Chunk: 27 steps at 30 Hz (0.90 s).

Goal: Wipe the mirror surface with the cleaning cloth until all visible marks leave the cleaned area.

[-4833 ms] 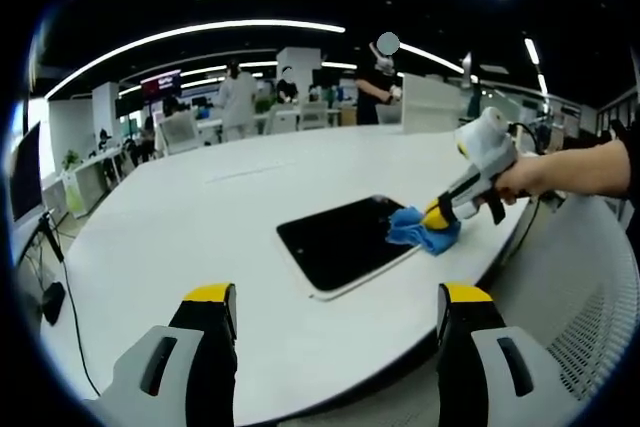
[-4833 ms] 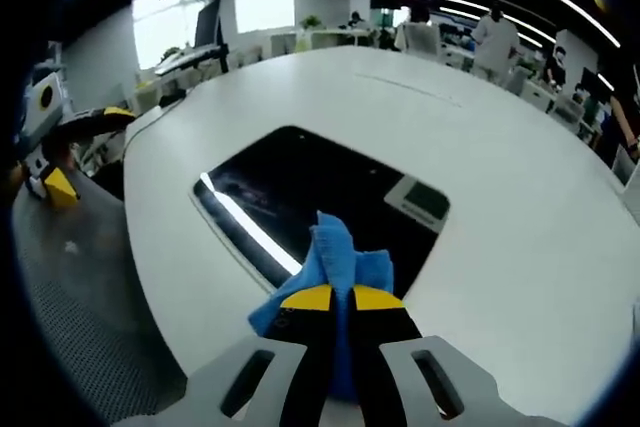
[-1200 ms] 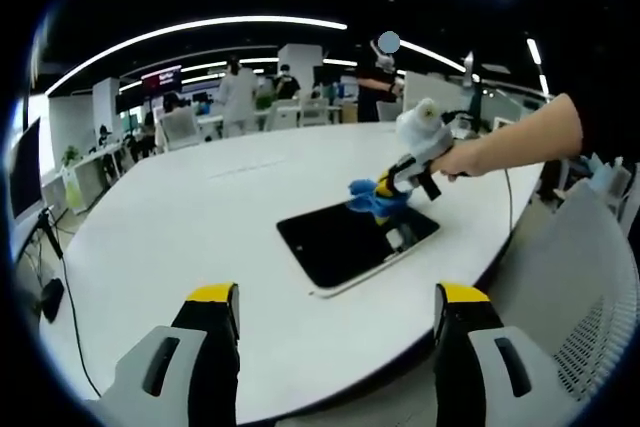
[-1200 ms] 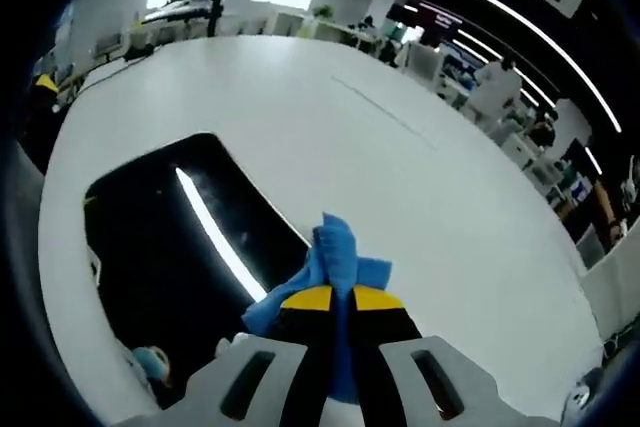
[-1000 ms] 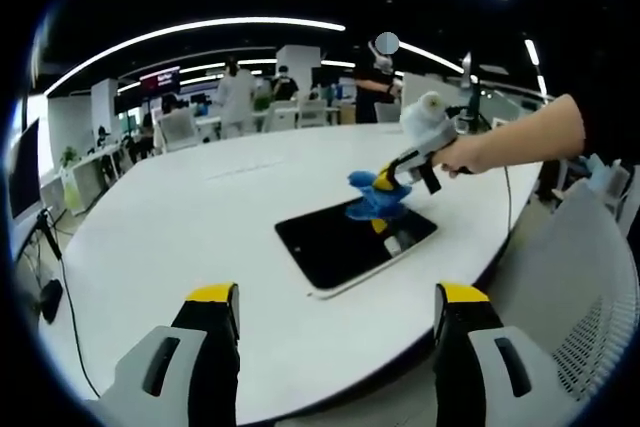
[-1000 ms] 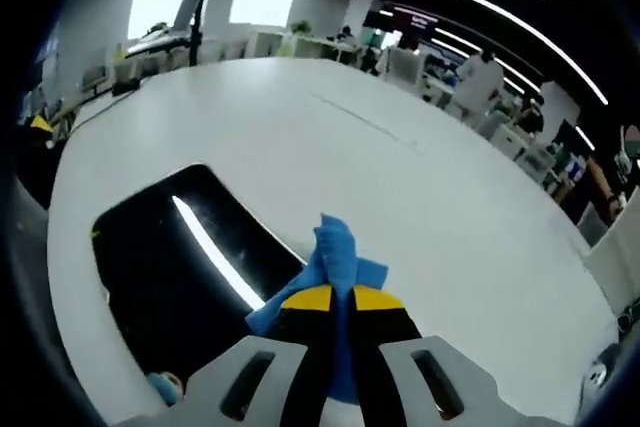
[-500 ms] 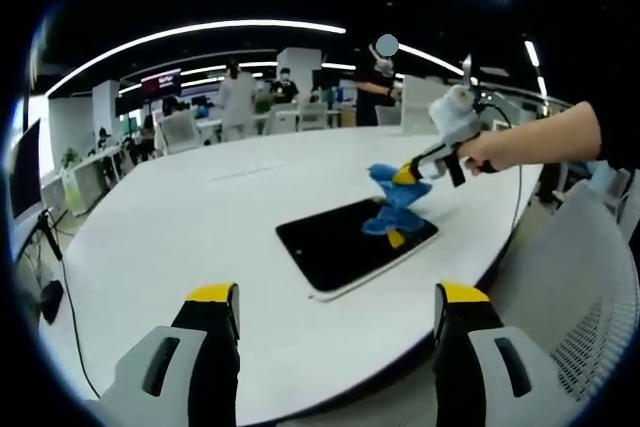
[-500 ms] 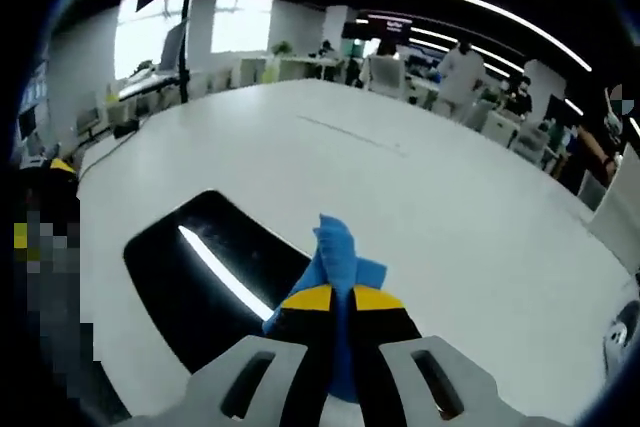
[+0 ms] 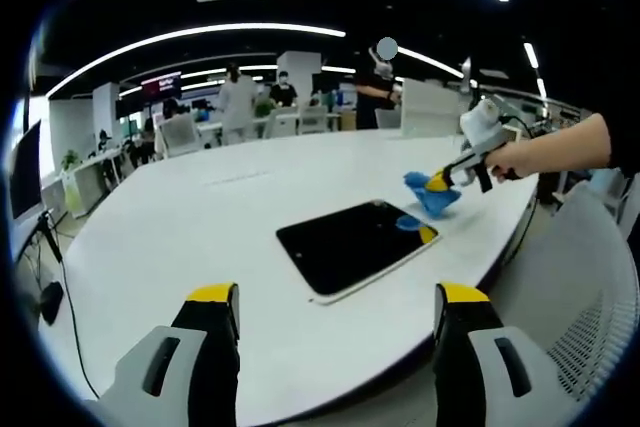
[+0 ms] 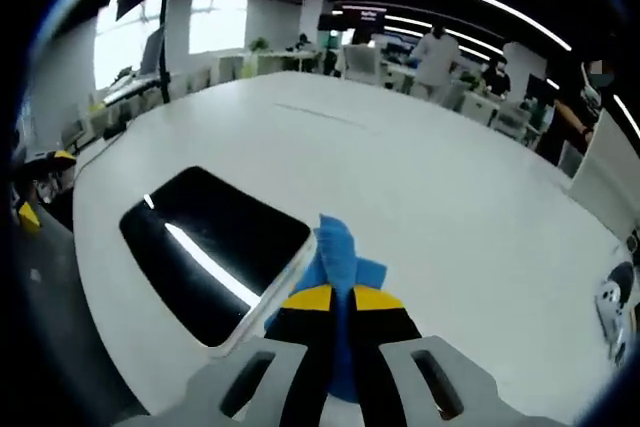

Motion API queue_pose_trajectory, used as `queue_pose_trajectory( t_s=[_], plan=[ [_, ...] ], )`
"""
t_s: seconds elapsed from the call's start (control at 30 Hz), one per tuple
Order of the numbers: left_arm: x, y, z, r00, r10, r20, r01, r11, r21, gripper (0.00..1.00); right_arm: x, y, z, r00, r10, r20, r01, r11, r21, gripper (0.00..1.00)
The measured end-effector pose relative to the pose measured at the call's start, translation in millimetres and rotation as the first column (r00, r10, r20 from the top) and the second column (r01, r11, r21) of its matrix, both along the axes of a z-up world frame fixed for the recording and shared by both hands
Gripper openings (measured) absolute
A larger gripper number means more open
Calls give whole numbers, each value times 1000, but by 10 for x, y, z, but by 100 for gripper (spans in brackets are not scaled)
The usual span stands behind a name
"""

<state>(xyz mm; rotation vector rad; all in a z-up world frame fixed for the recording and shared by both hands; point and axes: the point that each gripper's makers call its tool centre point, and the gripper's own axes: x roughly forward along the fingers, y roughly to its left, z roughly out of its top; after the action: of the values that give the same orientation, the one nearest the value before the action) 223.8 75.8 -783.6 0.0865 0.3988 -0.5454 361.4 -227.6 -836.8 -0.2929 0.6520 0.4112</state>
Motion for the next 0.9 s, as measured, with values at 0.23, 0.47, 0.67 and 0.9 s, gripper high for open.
queue_pose_trajectory(
  t_s=[0.23, 0.47, 0.67, 0.9],
  plan=[
    [-5, -13, 7, 1000, -8, 3, 8, 1000, -5, 79, -207, -163, -219, 998, -37, -46, 37, 999, 5, 0],
    [-10, -1, -1, 1000, -3, -3, 3, 1000, -2, 79, -227, -123, -315, 997, -33, -69, 33, 999, -5, 0],
    [-13, 5, -8, 1000, -3, -8, 3, 1000, 0, 79, -178, -75, -398, 996, -34, -79, 33, 999, -10, 0],
    [-17, 2, -12, 1000, -6, -10, 6, 1000, 1, 79, -154, -86, -387, 997, -26, -70, 25, 1000, -9, 1]
  ],
)
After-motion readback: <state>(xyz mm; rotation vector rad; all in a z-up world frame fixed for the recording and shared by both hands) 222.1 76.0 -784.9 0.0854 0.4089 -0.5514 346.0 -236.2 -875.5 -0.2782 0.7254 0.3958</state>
